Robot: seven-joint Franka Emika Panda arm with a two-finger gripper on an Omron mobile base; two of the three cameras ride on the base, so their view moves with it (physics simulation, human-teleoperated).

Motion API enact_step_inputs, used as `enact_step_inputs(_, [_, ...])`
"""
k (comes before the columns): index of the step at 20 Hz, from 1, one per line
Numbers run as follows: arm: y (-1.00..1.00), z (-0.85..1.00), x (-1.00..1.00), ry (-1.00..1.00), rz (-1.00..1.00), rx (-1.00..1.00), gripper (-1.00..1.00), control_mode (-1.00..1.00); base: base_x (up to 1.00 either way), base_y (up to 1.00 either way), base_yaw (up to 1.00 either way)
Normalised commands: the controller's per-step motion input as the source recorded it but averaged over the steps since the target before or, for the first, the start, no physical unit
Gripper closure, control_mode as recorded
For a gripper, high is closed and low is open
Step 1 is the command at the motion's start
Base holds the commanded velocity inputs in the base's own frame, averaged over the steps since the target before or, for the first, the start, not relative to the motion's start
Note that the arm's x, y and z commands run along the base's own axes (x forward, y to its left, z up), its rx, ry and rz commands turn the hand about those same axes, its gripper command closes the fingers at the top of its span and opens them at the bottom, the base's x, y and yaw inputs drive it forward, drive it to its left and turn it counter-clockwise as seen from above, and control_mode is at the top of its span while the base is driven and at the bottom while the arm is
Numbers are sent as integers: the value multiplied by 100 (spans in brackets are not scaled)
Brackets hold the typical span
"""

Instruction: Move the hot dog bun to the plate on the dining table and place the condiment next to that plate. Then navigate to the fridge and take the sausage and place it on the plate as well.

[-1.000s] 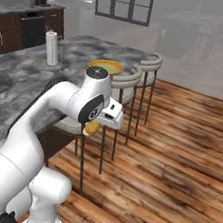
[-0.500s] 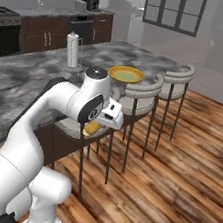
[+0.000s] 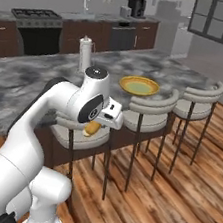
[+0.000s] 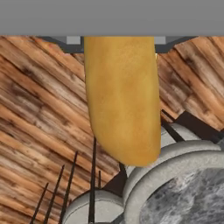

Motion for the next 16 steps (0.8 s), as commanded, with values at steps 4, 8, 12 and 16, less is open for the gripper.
enact_step_inputs(4, [0,0,0,0,0,0,100,100,36,-81,45])
enact_step_inputs(8, [0,0,0,0,0,0,100,100,35,-80,45])
enact_step_inputs(12, [0,0,0,0,0,0,100,100,34,-81,45])
enact_step_inputs(16, [0,0,0,0,0,0,100,100,34,-78,46])
